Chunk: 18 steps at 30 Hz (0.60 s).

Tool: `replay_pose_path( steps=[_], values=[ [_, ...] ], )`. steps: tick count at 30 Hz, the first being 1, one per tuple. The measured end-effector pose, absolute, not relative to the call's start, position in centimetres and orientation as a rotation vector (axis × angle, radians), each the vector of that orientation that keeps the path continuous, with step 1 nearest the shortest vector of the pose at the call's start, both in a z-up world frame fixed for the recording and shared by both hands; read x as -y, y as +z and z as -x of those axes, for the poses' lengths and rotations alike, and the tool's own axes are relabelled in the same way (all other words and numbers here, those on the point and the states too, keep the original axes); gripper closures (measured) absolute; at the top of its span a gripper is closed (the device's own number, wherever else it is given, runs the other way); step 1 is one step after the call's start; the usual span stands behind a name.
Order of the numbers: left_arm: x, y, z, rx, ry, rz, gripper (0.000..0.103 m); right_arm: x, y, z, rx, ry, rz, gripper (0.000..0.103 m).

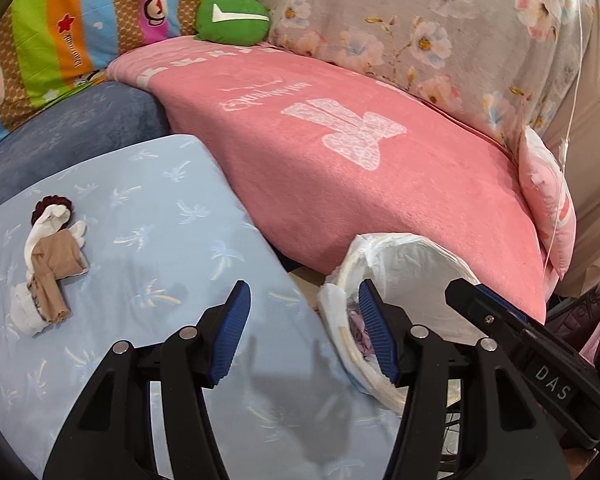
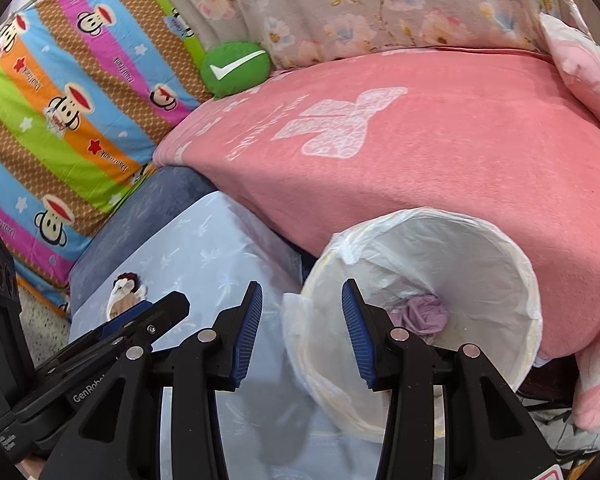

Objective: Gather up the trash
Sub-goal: 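Move both open grippers back to the remaining pile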

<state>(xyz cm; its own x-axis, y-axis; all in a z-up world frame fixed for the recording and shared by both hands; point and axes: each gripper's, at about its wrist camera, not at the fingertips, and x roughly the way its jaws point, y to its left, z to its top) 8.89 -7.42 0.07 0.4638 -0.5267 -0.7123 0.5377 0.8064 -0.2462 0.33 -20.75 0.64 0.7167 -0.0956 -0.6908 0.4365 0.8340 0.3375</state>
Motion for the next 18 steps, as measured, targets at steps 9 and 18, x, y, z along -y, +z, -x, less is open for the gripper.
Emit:
replay_pose_path(
  steps=[9,18],
  values=[
    [2.6,-0.3,-10.5,-0.874,-0.565,0.045,0.049,16.2,0.3,-3.6,-0.755,-0.222,-0.461,0.062],
    [-3.9,-1.4,-12.5,-0.89,-0.441,0.117,0.042,10.7,-0.4,-7.4,-0.804,-0.129,-0.403,0.062]
  ],
)
